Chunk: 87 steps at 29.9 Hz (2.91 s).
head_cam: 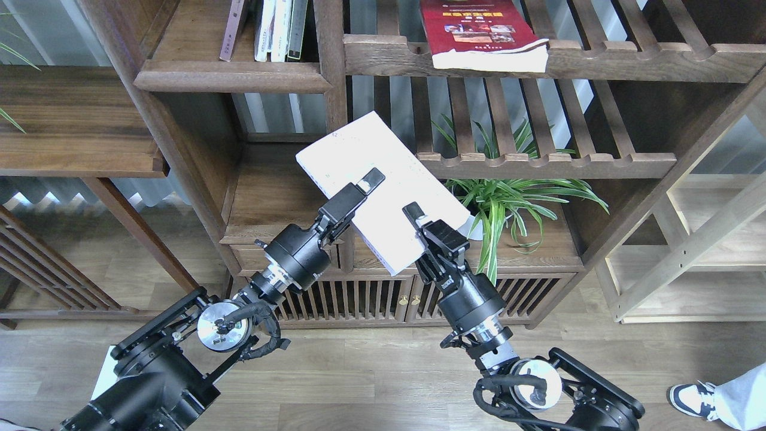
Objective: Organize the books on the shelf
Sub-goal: 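Grasp the white book with the left gripper beside the right gripper, then release the right gripper and carry the book with the left gripper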
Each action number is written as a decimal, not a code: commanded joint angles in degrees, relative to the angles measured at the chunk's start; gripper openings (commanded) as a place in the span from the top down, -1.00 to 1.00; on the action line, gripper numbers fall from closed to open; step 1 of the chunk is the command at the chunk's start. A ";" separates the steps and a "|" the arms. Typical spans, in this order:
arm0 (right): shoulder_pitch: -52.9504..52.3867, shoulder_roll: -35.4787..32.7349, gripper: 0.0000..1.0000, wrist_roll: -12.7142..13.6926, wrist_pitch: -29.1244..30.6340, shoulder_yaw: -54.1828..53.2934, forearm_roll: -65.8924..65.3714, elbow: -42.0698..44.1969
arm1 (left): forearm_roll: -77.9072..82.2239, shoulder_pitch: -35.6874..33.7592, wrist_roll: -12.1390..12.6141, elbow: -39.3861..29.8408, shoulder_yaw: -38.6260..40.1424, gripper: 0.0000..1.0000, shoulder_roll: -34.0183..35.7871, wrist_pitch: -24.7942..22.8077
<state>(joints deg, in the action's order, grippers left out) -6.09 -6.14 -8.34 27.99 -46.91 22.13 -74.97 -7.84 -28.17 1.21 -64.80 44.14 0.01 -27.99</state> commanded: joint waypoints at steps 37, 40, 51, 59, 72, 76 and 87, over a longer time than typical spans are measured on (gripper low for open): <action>0.21 0.34 0.53 -0.10 0.01 -0.20 0.11 0.09 | -0.07 0.13 -0.77 -0.24 0.51 0.95 -0.01 -0.01; 0.12 0.42 0.34 -0.10 0.01 -0.20 0.02 0.09 | -0.07 0.13 -0.78 -0.24 0.59 0.95 -0.01 -0.01; 0.03 0.51 -0.22 -0.19 0.01 -0.37 0.02 0.09 | -0.15 0.22 -0.78 -0.24 0.95 0.95 -0.01 -0.01; -0.06 0.34 -0.41 -0.19 0.01 -1.60 0.11 0.09 | -0.07 0.30 -0.60 -0.41 0.95 0.94 -0.01 -0.01; 0.03 0.34 -0.58 -0.80 0.01 -5.38 0.28 0.35 | 0.28 1.71 -0.42 -2.87 -0.11 0.92 4.91 -0.01; 0.03 -0.01 -0.64 -0.80 0.01 -6.35 0.28 0.44 | 0.55 2.94 -0.51 -5.41 -0.20 0.92 7.46 -0.01; -0.06 -1.59 -0.84 -0.80 0.01 -7.84 0.37 1.67 | 1.34 4.69 -0.42 -14.46 -0.02 0.93 14.75 -0.01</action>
<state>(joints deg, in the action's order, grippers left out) -5.99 -7.07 -9.14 28.00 -54.12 22.45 -73.49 -6.88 -24.43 0.76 -76.40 44.00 13.03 -28.00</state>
